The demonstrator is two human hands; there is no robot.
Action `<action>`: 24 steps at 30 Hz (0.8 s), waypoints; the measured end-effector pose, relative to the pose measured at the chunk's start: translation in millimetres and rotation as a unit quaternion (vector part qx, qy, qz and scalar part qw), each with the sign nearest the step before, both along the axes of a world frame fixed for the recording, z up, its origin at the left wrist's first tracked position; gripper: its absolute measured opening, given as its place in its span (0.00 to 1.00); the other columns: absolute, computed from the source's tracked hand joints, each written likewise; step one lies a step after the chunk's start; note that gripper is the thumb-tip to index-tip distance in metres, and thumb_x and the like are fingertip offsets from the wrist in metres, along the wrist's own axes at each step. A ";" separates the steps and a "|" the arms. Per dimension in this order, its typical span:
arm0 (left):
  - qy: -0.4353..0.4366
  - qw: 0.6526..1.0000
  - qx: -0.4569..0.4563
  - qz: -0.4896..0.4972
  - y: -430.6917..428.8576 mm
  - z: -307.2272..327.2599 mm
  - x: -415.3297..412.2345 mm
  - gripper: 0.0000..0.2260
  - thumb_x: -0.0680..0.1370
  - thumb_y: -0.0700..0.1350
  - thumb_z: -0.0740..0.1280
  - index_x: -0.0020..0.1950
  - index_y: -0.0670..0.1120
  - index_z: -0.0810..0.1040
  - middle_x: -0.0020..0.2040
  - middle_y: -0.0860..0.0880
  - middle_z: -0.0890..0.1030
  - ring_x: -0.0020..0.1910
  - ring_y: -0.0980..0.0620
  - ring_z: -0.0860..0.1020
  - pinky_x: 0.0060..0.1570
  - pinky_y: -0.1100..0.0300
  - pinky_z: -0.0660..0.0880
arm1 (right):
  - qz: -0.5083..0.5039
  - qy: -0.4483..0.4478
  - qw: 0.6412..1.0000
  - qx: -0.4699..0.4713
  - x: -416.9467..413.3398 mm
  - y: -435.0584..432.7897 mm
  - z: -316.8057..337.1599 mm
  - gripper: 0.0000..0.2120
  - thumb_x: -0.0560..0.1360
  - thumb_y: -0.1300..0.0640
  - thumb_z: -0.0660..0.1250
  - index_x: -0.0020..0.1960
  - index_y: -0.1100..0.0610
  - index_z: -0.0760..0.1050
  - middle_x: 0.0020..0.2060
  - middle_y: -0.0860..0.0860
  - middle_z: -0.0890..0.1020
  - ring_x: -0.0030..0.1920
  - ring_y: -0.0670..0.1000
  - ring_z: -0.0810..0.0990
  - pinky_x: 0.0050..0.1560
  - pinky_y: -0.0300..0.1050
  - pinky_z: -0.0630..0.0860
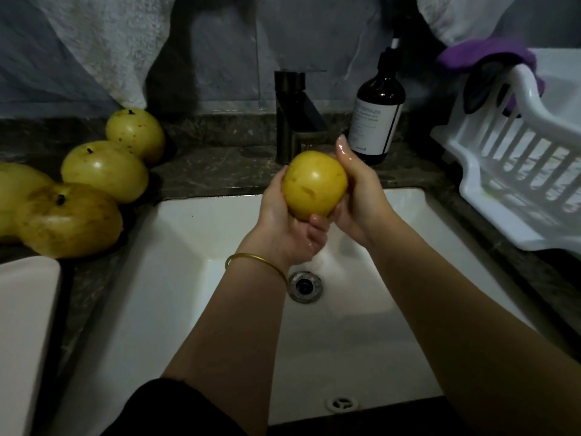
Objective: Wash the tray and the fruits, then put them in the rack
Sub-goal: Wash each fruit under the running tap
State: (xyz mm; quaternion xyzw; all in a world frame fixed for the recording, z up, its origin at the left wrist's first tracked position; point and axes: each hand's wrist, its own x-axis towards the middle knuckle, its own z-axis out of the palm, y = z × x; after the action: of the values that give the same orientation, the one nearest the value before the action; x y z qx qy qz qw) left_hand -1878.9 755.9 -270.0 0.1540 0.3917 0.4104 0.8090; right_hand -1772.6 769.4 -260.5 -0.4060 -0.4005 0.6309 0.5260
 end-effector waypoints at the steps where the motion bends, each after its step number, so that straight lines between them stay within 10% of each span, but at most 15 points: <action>1: -0.014 1.000 -0.002 -0.007 -0.5 -0.8 -1.0 0.33 0.73 0.70 0.54 0.52 0.41 0.77 0.33 0.43 0.78 0.16 0.56 0.66 0.21 0.74 0.60 | 0.010 -0.007 1.000 -0.013 -1.1 -0.4 -0.5 0.16 0.76 0.40 0.61 0.53 0.52 0.74 0.48 0.56 0.82 0.44 0.54 0.84 0.49 0.52 0.78; 6: 0.060 0.998 0.011 -0.010 -4.0 3.0 -0.2 0.34 0.75 0.68 0.50 0.44 0.38 0.78 0.32 0.40 0.79 0.17 0.54 0.68 0.21 0.73 0.60 | -0.005 -0.019 0.999 -0.045 -6.0 -3.4 -2.4 0.15 0.75 0.39 0.62 0.51 0.50 0.73 0.46 0.55 0.81 0.40 0.54 0.84 0.38 0.43 0.76; 10: 0.221 0.975 0.028 0.015 0.7 -0.7 9.3 0.34 0.79 0.66 0.45 0.47 0.36 0.74 0.29 0.36 0.79 0.21 0.45 0.77 0.21 0.66 0.72 | -0.095 0.014 0.991 -0.090 -4.8 6.3 -6.4 0.13 0.76 0.44 0.63 0.53 0.51 0.74 0.49 0.57 0.80 0.48 0.57 0.80 0.53 0.54 0.78; 14: 0.384 0.905 0.142 0.119 7.5 -6.5 14.7 0.28 0.79 0.66 0.47 0.61 0.45 0.71 0.54 0.40 0.77 0.43 0.41 0.81 0.29 0.54 0.79 | -0.158 -0.078 0.979 -0.103 -3.7 16.9 -16.5 0.22 0.75 0.42 0.61 0.64 0.53 0.70 0.56 0.58 0.78 0.54 0.58 0.77 0.60 0.58 0.74; 18: 0.371 0.894 0.239 0.072 -0.6 -3.5 19.5 0.29 0.76 0.68 0.56 0.69 0.50 0.62 0.62 0.44 0.73 0.52 0.43 0.79 0.32 0.55 0.81 | -0.175 -0.161 0.968 -0.079 -3.2 17.0 -19.0 0.22 0.78 0.41 0.57 0.66 0.53 0.69 0.53 0.54 0.76 0.55 0.56 0.75 0.63 0.57 0.71; 24: 0.295 0.939 0.125 0.124 7.8 -1.8 7.2 0.27 0.77 0.65 0.57 0.66 0.48 0.70 0.56 0.41 0.78 0.47 0.42 0.81 0.26 0.60 0.77 | -0.085 -0.231 0.969 0.023 -14.6 12.1 -15.9 0.21 0.80 0.41 0.52 0.66 0.51 0.68 0.52 0.50 0.73 0.54 0.51 0.73 0.56 0.48 0.71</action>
State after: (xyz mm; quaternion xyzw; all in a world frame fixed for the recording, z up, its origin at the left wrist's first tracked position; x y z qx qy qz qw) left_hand -1871.7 763.7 -271.9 0.3183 0.5742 0.4893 0.5741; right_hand -1787.2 781.4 -276.4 -0.5605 -0.4898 0.4640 0.4802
